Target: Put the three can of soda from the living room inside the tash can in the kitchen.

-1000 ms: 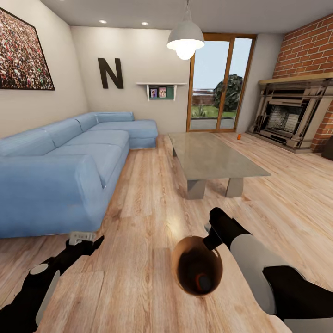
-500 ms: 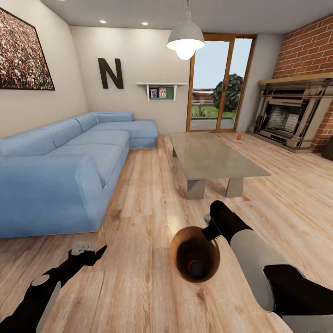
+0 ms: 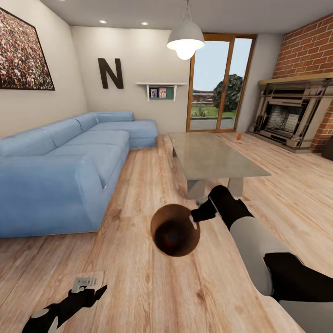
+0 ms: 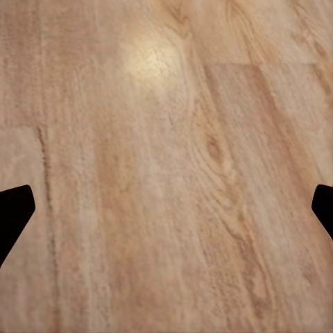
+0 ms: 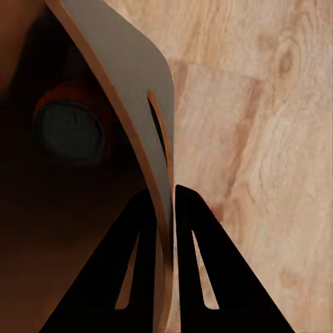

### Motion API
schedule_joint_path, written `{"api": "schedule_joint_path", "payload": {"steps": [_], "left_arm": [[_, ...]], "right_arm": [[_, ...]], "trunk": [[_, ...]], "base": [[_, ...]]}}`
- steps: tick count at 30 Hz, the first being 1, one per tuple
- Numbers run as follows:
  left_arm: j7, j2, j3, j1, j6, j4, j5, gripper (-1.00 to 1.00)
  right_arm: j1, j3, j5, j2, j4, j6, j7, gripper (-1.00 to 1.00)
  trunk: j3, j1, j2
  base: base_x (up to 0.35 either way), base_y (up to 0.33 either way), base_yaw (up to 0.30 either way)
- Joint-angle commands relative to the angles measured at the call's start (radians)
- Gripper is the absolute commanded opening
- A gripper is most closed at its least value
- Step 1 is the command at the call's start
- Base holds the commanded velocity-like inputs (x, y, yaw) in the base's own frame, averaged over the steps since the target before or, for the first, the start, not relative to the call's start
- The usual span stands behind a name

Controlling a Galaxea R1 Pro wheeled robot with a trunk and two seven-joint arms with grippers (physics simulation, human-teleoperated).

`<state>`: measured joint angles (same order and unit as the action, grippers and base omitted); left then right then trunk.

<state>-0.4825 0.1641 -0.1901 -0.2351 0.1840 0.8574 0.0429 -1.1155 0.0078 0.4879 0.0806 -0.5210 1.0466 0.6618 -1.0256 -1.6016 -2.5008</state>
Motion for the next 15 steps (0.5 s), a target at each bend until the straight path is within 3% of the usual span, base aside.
{"api": "schedule_joint_path", "payload": {"steps": [1, 15], "left_arm": [[0.000, 0.000, 0.000, 0.000, 0.000, 0.000, 0.000, 1.00], [0.001, 0.000, 0.000, 0.000, -0.001, -0.002, -0.003, 1.00]], "right_arm": [[0.000, 0.003, 0.061, -0.001, 0.000, -0.013, -0.001, -1.00], [0.000, 0.002, 0.063, -0.002, 0.001, -0.013, -0.001, -1.00]], "trunk": [[0.000, 0.000, 0.000], [0.000, 0.000, 0.000]], "base": [[0.000, 0.000, 0.000], [0.000, 0.000, 0.000]]}}
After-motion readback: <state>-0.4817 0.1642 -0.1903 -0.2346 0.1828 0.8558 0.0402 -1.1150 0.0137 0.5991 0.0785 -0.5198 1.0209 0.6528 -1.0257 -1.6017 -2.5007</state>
